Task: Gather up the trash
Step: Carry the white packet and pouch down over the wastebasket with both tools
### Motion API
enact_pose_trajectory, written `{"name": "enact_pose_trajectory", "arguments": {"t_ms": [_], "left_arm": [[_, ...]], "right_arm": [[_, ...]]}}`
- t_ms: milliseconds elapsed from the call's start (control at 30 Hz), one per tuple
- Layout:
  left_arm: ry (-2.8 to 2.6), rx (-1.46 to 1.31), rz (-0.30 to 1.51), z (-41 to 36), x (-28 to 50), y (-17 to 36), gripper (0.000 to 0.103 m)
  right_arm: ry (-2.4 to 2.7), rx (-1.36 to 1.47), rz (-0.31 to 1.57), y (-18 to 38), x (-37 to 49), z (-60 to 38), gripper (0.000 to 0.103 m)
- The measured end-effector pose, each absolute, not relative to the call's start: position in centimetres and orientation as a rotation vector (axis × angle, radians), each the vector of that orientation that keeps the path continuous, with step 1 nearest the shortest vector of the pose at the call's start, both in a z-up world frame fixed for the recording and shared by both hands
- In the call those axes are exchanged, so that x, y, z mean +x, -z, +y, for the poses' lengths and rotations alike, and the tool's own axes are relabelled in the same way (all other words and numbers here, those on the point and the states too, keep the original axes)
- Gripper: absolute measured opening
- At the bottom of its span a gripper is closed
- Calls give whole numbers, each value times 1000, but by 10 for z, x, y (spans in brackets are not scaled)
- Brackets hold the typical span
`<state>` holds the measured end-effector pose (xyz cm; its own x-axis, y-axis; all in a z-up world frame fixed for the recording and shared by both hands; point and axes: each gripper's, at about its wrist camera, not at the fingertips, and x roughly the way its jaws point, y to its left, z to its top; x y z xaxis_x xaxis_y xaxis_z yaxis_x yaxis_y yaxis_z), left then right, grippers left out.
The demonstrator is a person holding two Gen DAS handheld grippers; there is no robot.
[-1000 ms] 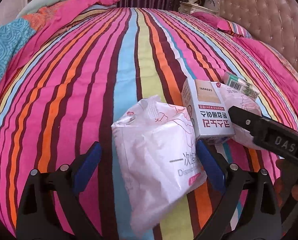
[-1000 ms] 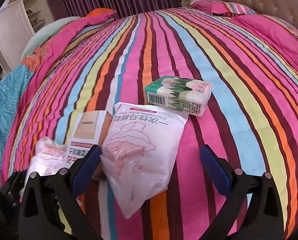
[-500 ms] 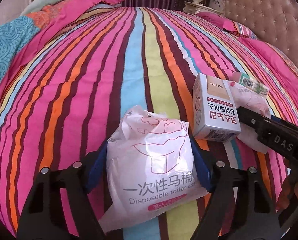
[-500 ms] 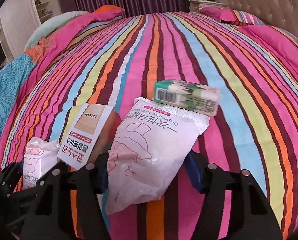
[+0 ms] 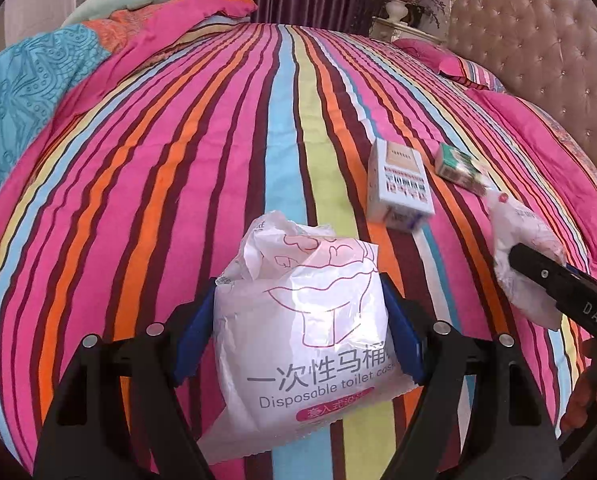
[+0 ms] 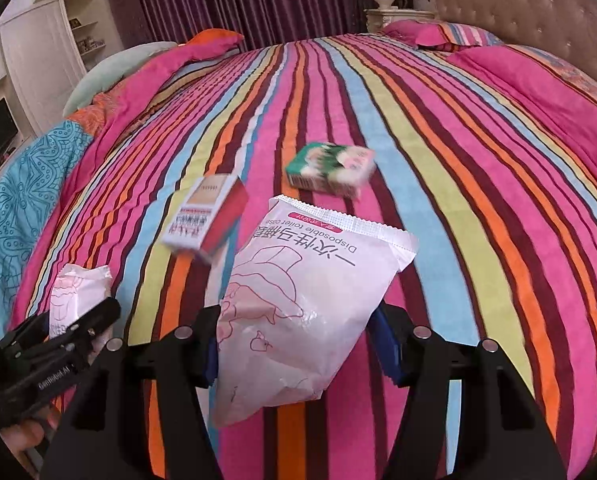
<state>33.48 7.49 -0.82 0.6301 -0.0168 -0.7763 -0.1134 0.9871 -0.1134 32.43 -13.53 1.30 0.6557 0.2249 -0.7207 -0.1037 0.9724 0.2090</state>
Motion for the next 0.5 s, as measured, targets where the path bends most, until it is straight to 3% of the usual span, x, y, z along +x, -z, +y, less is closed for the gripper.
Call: {"name": "enact_pose_trajectory", "arguments": {"t_ms": [500], "left_arm": [[2,-164,891,65,227,-6,75]], "right_arm": [[-247,101,821,-26,220,-128,57]]}}
